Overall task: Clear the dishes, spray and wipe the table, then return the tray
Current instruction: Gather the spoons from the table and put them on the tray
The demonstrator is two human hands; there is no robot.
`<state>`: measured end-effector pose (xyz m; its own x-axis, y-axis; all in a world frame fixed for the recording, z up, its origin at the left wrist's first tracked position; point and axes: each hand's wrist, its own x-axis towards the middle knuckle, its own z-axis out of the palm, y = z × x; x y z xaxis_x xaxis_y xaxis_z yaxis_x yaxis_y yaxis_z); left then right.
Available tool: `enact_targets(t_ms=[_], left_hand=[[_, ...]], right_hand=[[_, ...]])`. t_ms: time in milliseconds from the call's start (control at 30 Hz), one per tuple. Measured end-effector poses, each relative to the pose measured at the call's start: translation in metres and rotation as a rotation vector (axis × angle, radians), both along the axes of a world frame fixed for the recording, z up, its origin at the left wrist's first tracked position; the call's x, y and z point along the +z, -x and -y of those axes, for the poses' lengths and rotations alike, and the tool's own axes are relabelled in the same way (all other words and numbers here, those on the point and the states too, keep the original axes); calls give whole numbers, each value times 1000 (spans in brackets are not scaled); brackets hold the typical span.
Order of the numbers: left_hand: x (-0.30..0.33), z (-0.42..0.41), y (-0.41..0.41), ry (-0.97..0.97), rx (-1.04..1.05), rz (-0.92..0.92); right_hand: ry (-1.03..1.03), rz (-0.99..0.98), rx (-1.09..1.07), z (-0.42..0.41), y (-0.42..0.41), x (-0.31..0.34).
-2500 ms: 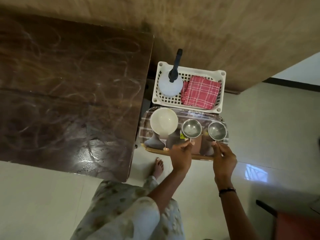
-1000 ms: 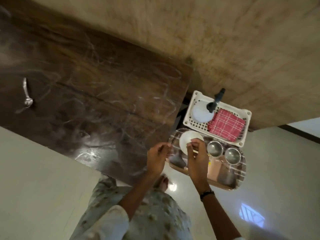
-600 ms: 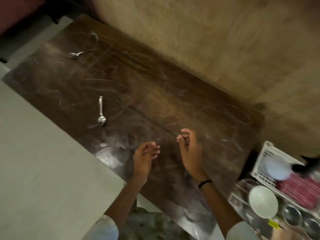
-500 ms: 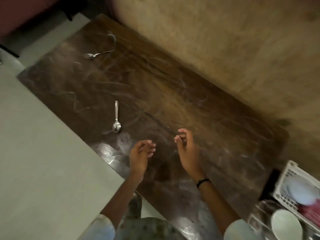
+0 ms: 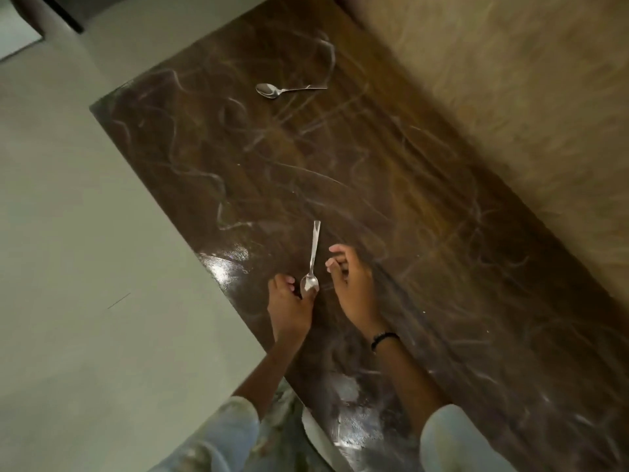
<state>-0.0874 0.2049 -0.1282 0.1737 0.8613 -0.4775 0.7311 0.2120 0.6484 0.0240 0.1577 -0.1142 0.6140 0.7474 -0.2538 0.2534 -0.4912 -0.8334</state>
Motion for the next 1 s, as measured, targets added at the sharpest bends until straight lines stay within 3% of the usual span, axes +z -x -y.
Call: enact_targets(t_ms=[133, 267, 600, 1000], left_hand=[[-2, -8, -3, -25, -52, -18], [-10, -25, -1, 66, -34, 79], [4, -153, -16, 49, 278, 455], [-25, -273, -46, 9, 210, 269]], right_hand=[[10, -6, 36, -14, 0, -2], [41, -20, 65, -29, -3, -9], [-93, 113, 125, -128, -43, -4], [-12, 408, 326, -284, -112, -12]])
